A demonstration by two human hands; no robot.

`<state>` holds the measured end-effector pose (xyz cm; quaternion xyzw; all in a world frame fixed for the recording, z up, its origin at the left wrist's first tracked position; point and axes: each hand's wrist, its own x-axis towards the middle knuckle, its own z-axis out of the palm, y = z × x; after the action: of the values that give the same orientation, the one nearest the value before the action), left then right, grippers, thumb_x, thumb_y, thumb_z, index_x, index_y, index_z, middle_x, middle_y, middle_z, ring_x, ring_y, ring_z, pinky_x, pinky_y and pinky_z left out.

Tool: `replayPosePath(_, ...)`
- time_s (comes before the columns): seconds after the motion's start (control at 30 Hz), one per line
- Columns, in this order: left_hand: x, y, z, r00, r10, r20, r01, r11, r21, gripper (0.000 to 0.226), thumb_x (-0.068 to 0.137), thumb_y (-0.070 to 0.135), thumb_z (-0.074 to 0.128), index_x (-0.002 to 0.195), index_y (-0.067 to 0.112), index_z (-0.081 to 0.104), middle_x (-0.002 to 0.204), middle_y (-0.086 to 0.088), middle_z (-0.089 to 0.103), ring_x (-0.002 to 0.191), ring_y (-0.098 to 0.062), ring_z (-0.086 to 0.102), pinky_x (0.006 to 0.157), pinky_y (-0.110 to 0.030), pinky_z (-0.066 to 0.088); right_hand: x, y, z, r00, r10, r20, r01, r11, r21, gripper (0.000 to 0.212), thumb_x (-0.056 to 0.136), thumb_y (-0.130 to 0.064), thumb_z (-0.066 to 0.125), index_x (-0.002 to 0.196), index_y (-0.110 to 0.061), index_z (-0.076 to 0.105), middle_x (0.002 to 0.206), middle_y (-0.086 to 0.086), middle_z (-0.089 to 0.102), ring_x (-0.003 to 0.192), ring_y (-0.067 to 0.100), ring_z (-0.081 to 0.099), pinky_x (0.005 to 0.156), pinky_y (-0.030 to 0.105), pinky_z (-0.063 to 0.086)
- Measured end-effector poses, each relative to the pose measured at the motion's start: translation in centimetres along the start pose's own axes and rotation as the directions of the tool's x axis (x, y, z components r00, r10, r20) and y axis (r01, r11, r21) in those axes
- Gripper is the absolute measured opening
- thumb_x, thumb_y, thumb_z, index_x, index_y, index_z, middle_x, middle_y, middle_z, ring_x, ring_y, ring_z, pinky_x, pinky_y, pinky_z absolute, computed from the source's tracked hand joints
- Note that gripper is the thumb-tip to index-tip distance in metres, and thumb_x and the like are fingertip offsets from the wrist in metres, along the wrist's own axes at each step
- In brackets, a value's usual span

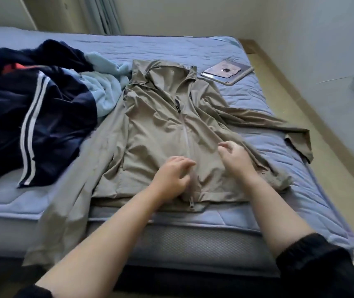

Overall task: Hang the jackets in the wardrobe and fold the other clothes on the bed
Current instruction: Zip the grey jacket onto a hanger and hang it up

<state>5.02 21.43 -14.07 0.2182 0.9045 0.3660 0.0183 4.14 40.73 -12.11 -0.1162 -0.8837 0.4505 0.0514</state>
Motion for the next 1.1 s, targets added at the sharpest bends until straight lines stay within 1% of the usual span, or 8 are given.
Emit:
replayPosePath(0.17, -4.9, -8.2, -4.5, 0.967, -0.208, 0.146, 0.140, 0.916, 0.377, 0.096, 0.071, 0.048, 0.077, 0.150, 0.023, 0.027, 0.157, 0.001, 0.021, 0.146, -0.017, 0.013, 0.119, -0.034, 0.011, -3.0, -1.0, 5.2, 0.754, 0.026, 0.657, 0.400, 0.775, -0.490, 0.110, 0.063, -0.064, 0.071, 0.150, -0.029, 0.014, 0.158, 0.007, 0.011, 0.145, 0.023, 0.010, 0.116, 0.041, 0.014)
replayPosePath(0.3, -6.5, -9.7, -6.5, 0.972, -0.190, -0.138, 0.228, 0.904, 0.361, 0.056, 0.077, 0.008, 0.064, 0.132, 0.010, 0.055, 0.134, -0.009, 0.052, 0.127, -0.026, 0.043, 0.107, -0.031, 0.033, -4.1, -1.6, 6.7, 0.801, -0.003, 0.599, 0.443, 0.677, -0.588, 0.102, 0.065, -0.043, 0.071, 0.149, -0.030, 0.016, 0.155, 0.012, 0.015, 0.142, 0.030, 0.016, 0.115, 0.044, 0.022)
replayPosePath(0.5, -6.8, -10.9, -9.5, 0.915, -0.151, -0.374, 0.328, 0.819, 0.472, 0.037, 0.069, -0.005, 0.053, 0.099, 0.012, 0.066, 0.096, -0.014, 0.067, 0.087, -0.039, 0.062, 0.072, -0.040, 0.046, -5.2, -4.1, 7.7, 0.873, -0.361, 0.329, 0.488, 0.674, -0.555, 0.039, 0.073, -0.013, 0.057, 0.110, -0.016, 0.048, 0.108, 0.004, 0.049, 0.100, 0.027, 0.049, 0.070, 0.034, 0.042)
replayPosePath(0.6, -7.6, -12.7, -9.9, 0.927, -0.295, -0.232, 0.374, 0.782, 0.499, 0.052, 0.075, 0.000, 0.051, 0.122, 0.018, 0.060, 0.127, -0.011, 0.060, 0.117, -0.030, 0.052, 0.094, -0.037, 0.040, -5.7, -5.0, 8.4, 0.844, -0.480, 0.240, 0.515, 0.598, -0.614, 0.043, 0.070, -0.006, 0.056, 0.113, -0.011, 0.051, 0.108, 0.009, 0.051, 0.095, 0.029, 0.049, 0.079, 0.039, 0.043)
replayPosePath(0.73, -9.3, -14.5, -10.0, 0.848, -0.499, -0.178, 0.483, 0.587, 0.650, 0.069, 0.086, 0.014, 0.043, 0.149, 0.033, 0.023, 0.161, 0.001, 0.004, 0.147, -0.022, -0.001, 0.115, -0.051, 0.007, -6.2, -4.9, 9.2, 0.867, -0.212, 0.450, 0.486, 0.554, -0.676, 0.030, 0.080, -0.007, 0.049, 0.109, -0.015, 0.051, 0.107, 0.006, 0.049, 0.103, 0.028, 0.048, 0.073, 0.033, 0.038)
replayPosePath(0.83, -9.8, -15.1, -12.2, 0.786, -0.558, -0.266, 0.575, 0.502, 0.646, 0.061, 0.091, 0.024, 0.042, 0.149, 0.030, 0.024, 0.160, -0.002, 0.009, 0.143, -0.029, 0.013, 0.112, -0.053, 0.017, -6.1, -4.9, 9.7, 0.868, -0.186, 0.461, 0.483, 0.538, -0.691, 0.023, 0.083, -0.009, 0.048, 0.104, -0.014, 0.053, 0.098, 0.003, 0.048, 0.101, 0.026, 0.051, 0.067, 0.031, 0.037)
replayPosePath(1.0, -10.3, -14.2, -14.6, 0.857, -0.511, -0.068, 0.507, 0.812, 0.288, 0.055, 0.081, 0.020, 0.070, 0.132, 0.015, 0.053, 0.126, -0.006, 0.057, 0.116, -0.024, 0.053, 0.091, -0.027, 0.039, -6.3, -5.1, 10.7, 0.740, -0.227, 0.633, 0.632, 0.556, -0.540, 0.062, 0.080, -0.058, 0.057, 0.129, -0.022, 0.043, 0.122, 0.002, 0.045, 0.114, 0.025, 0.043, 0.093, 0.037, 0.043)
replayPosePath(1.1, -10.8, -14.2, -16.0, 0.849, -0.519, -0.099, 0.526, 0.813, 0.250, 0.037, 0.079, 0.006, 0.068, 0.115, 0.016, 0.068, 0.116, -0.005, 0.067, 0.112, -0.021, 0.059, 0.090, -0.024, 0.041, -7.0, -5.4, 12.0, 0.696, -0.309, 0.648, 0.700, 0.495, -0.515, 0.057, 0.078, -0.052, 0.060, 0.126, -0.024, 0.046, 0.118, -0.001, 0.047, 0.112, 0.023, 0.044, 0.090, 0.035, 0.043)
